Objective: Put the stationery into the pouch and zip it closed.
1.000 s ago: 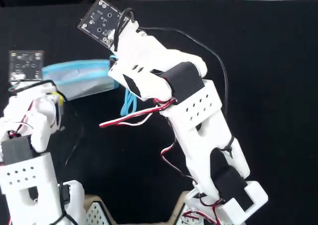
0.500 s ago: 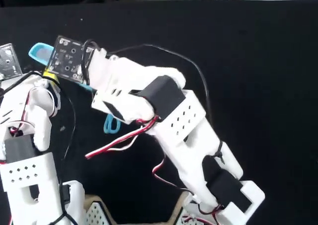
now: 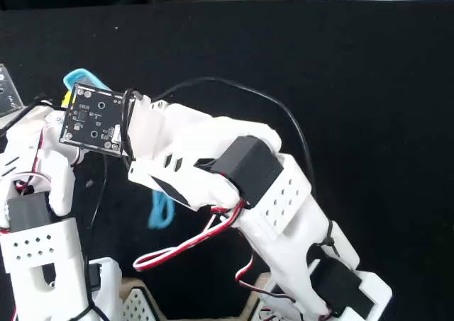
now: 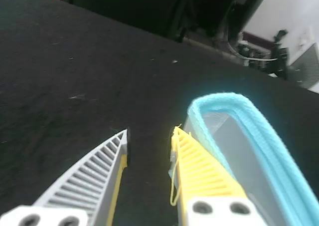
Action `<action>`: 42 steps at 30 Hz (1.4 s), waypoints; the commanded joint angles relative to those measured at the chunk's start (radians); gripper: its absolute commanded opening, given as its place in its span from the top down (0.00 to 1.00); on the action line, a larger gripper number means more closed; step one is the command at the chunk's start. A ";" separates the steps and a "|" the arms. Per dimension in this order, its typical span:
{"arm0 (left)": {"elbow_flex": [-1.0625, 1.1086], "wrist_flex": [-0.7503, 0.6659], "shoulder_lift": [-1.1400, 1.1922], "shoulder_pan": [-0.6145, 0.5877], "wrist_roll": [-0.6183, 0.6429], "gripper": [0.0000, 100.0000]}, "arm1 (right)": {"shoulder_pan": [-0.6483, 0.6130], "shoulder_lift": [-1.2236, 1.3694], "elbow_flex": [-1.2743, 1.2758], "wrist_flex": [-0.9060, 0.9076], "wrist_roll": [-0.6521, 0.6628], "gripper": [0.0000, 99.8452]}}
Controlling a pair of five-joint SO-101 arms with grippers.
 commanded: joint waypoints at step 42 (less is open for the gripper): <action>0.019 0.520 -0.523 0.321 -0.157 0.81 | 0.077 -0.176 0.162 -0.117 -0.072 0.99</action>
